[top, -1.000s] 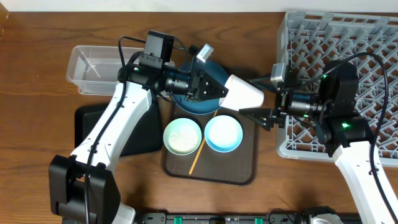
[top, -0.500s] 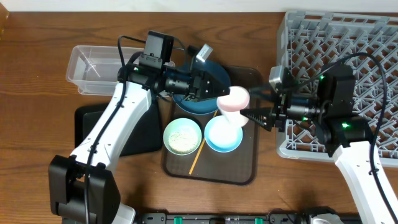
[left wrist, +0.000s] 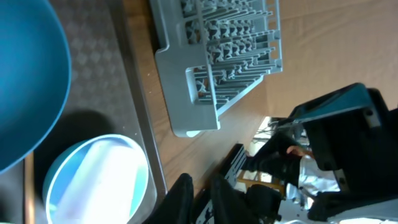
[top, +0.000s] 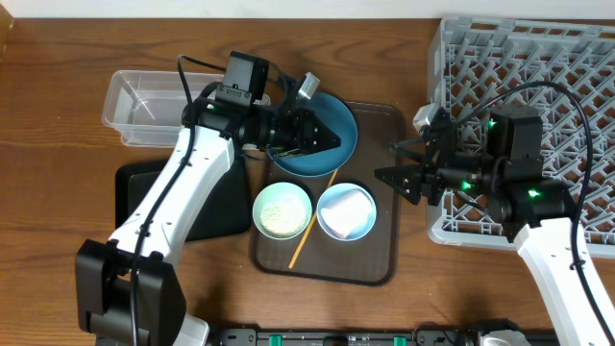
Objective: Sort waste into correct bins and load items into the dishwasher rack
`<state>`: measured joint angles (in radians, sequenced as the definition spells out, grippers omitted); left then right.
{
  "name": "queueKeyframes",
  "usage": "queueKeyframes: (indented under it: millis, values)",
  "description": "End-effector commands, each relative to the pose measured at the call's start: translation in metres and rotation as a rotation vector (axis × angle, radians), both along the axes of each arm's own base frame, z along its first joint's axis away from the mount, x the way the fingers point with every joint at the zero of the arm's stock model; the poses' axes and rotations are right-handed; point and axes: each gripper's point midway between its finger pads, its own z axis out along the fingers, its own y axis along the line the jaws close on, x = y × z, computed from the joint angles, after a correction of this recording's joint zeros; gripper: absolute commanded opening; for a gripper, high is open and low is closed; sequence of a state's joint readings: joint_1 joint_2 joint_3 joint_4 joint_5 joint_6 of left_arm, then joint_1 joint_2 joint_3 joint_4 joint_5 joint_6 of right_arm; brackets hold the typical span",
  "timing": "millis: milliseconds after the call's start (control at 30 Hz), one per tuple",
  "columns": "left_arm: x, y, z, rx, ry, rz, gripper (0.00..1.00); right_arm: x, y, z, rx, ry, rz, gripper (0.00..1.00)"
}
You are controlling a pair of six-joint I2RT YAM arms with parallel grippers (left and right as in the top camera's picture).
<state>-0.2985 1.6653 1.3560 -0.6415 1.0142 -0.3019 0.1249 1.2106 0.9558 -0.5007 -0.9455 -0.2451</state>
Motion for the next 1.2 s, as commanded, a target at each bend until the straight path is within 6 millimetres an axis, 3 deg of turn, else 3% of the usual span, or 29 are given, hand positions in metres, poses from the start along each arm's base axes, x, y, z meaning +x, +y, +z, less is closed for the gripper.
queueKeyframes:
  millis: [0,67,167,233,400,600,900,1167]
  values:
    - [-0.002,0.002,-0.003,0.021,-0.008,-0.011,0.17,0.000,0.002,0.001,-0.001,0.004,0.005,0.69]
    - [-0.006,0.004,-0.007,0.039,0.003,-0.014,0.17,0.000,0.002,0.000,-0.002,0.003,0.004,0.69]
    - [-0.014,0.014,-0.024,0.136,0.037,-0.008,0.37,0.007,-0.005,-0.007,-0.050,0.006,-0.052,0.71]
    - [-0.021,0.026,-0.038,0.230,0.090,0.018,0.40,0.018,-0.017,-0.018,-0.108,0.053,-0.160,0.72]
    - [-0.051,0.042,-0.053,0.335,0.239,0.015,0.42,0.037,-0.063,-0.050,-0.278,0.176,-0.480,0.75]
    - [-0.069,0.031,-0.057,0.359,0.288,-0.023,0.43,0.034,-0.103,-0.073,-0.426,0.267,-0.699,0.76]
    - [-0.078,0.031,-0.082,0.577,0.361,0.124,0.43,0.030,-0.107,-0.077,-0.451,0.286,-0.707,0.77]
    - [-0.075,0.016,-0.100,0.561,0.423,0.245,0.43,0.030,-0.107,-0.077,-0.452,0.286,-0.707,0.78]
